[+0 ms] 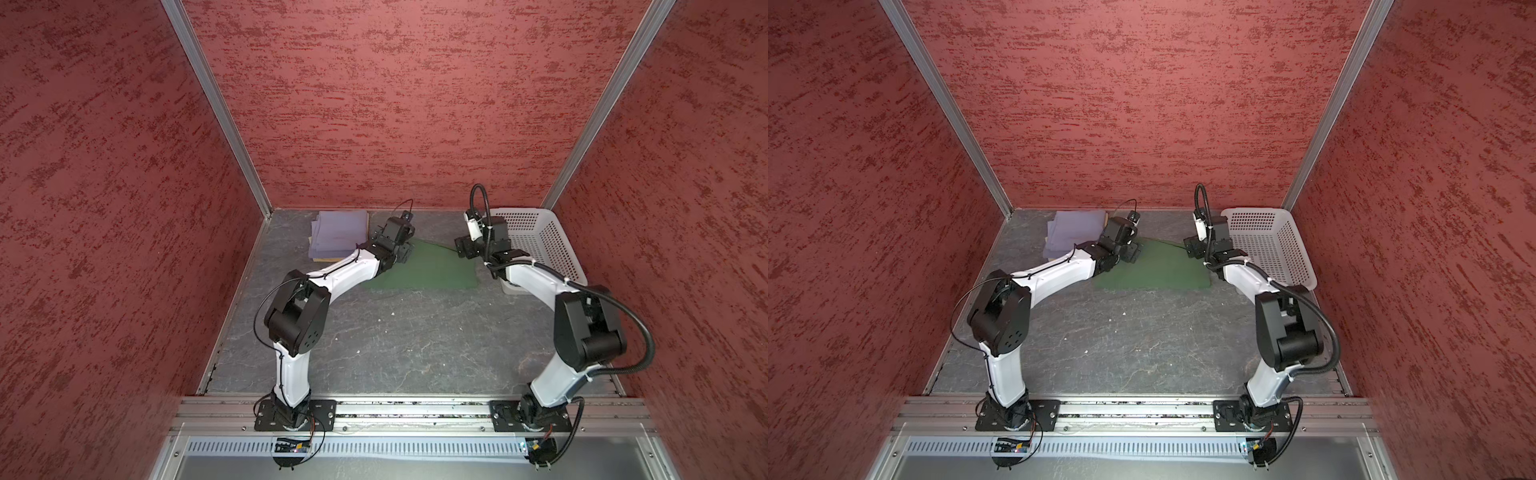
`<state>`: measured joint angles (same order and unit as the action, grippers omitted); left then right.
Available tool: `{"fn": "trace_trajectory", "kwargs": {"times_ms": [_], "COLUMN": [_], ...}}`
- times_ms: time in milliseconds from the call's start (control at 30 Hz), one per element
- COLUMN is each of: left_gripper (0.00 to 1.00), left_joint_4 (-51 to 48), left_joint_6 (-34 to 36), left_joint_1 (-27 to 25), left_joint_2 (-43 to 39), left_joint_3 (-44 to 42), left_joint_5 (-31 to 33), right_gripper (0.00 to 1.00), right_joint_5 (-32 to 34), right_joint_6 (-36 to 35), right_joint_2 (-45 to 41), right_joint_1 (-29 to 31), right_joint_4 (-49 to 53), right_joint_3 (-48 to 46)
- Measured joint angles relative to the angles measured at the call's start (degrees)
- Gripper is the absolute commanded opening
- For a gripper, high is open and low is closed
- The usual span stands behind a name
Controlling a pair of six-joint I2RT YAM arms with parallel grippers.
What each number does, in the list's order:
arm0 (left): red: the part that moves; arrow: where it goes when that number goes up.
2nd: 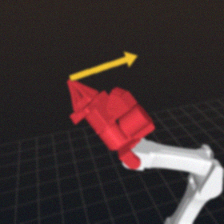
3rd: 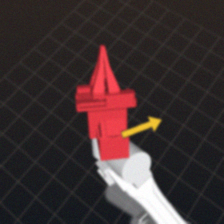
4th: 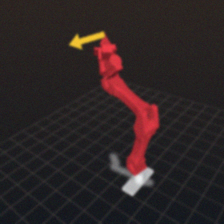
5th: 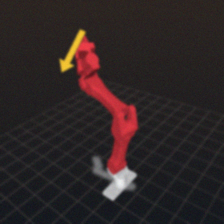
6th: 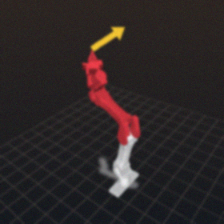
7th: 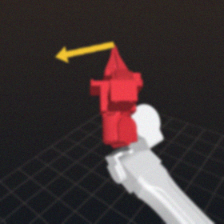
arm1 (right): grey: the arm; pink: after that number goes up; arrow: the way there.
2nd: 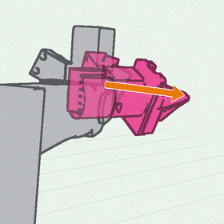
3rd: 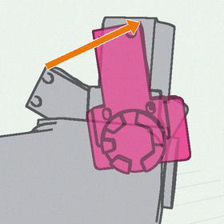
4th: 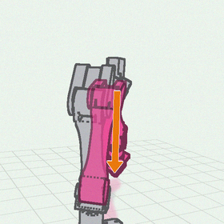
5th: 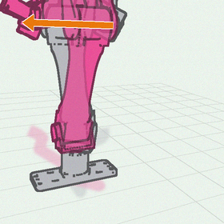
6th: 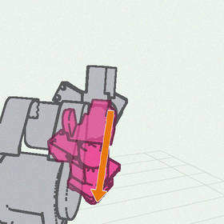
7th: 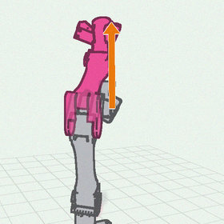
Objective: Fold and stack the skirts
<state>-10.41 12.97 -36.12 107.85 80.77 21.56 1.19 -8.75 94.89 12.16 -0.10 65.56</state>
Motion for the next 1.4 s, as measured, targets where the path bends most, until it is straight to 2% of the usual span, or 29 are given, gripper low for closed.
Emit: {"fn": "trace_trajectory", "kwargs": {"times_ms": [167,267,400,600,700,767,1067,1267,1400], "left_gripper": [0.85,0.8,0.76,0.68,0.6,0.59,0.51,0.37,0.12], "left_joint_4": [7.5,8.9,10.0,10.6,10.8,10.9,11.5,11.7,11.7], "left_joint_6": [10.3,15.8,22.8,30.6,32.2,32.9,33.9,32.8,32.0], "left_joint_1": [-5.5,-8.6,-12.6,-18.2,-19.5,-19.6,-18.5,-17.1,-16.3], "left_joint_2": [-3.8,-3.8,-3.9,-2.4,1.9,5.5,15.3,18.7,19.5], "left_joint_3": [-8.4,-11.1,-13.4,-12.9,-9.8,-7.5,-2.3,2.0,2.5], "left_joint_5": [-6.1,-10.5,-15.2,-17.2,-16.3,-15.0,-9.4,-7.0,-6.5], "right_gripper": [0.99,0.99,0.99,0.99,0.95,0.93,0.93,0.93,0.92], "right_joint_5": [1.1,5.0,8.2,8.6,8.6,8.5,7.8,7.0,7.0], "right_joint_6": [9.1,14.5,17.9,20.8,22.1,23.0,25.8,26.6,26.8], "right_joint_2": [-6.6,-8.4,-13.1,-18.5,-18.3,-17.9,-17.9,-17.9,-17.9], "right_joint_1": [0.0,0.0,-0.2,-0.3,-0.3,-0.3,-0.3,-0.3,-0.3], "right_joint_4": [3.6,7.3,9.6,13.8,16.8,19.1,22.8,23.8,24.2], "right_joint_3": [0.3,0.2,-4.2,-6.1,-6.0,-6.0,-6.3,-6.5,-6.5]}}
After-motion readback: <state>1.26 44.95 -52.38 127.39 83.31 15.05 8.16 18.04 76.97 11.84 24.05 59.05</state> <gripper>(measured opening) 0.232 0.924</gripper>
